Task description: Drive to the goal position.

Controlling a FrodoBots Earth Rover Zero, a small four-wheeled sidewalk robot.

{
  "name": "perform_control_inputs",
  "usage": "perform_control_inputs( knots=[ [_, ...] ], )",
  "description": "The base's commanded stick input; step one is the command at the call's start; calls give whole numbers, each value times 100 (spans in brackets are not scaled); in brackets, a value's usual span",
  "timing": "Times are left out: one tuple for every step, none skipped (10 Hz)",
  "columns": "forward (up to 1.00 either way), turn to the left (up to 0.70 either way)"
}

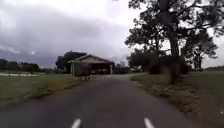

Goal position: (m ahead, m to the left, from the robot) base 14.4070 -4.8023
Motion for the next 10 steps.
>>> perform_control_inputs(
  knots=[
    [80, 3],
    [80, 3],
    [80, 3],
    [80, 3],
    [80, 3],
    [80, 3],
    [80, 3],
    [80, 3],
    [80, 3],
    [80, 3]
  ],
)
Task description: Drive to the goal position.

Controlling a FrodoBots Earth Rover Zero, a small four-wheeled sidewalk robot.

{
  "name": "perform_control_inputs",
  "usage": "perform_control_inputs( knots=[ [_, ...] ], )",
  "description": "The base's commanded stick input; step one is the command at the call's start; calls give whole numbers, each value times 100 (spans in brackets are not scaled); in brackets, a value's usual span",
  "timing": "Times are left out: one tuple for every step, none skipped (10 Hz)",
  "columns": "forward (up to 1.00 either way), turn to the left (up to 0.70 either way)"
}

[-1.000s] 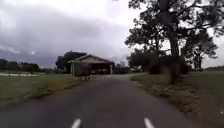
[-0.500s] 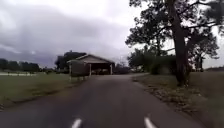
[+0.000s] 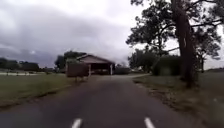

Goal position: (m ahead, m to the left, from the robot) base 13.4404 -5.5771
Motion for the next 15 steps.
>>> perform_control_inputs(
  knots=[
    [80, 3],
    [80, 3],
    [80, 3],
    [80, 3],
    [80, 3],
    [80, 3],
    [80, 3],
    [80, 3],
    [80, 3],
    [80, 3],
    [80, 3],
    [80, 3],
    [80, 3],
    [80, 3],
    [80, 3]
  ],
)
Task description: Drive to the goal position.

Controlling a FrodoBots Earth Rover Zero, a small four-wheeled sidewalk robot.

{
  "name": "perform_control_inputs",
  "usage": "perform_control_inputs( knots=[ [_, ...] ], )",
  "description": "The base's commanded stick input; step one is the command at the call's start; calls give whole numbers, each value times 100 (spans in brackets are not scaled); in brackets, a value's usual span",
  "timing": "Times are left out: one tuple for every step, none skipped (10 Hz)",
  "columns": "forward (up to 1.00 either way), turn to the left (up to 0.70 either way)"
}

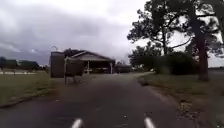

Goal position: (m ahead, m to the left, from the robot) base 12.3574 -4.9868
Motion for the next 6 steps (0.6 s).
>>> perform_control_inputs(
  knots=[
    [80, 3],
    [80, 3],
    [80, 3],
    [80, 3],
    [80, 3],
    [80, 3]
  ],
)
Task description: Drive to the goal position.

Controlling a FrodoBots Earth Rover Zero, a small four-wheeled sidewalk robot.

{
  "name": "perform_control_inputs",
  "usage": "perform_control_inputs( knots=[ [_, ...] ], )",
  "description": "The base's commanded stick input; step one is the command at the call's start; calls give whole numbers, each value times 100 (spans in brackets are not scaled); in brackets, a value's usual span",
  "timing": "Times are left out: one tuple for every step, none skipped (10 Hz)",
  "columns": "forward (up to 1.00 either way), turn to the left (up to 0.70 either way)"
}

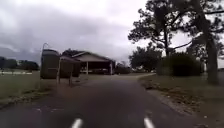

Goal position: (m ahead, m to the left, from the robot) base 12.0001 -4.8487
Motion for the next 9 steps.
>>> perform_control_inputs(
  knots=[
    [80, 3],
    [80, 3],
    [80, 3],
    [80, 3],
    [80, 3],
    [80, 3],
    [80, 3],
    [80, 3],
    [80, 3]
  ],
)
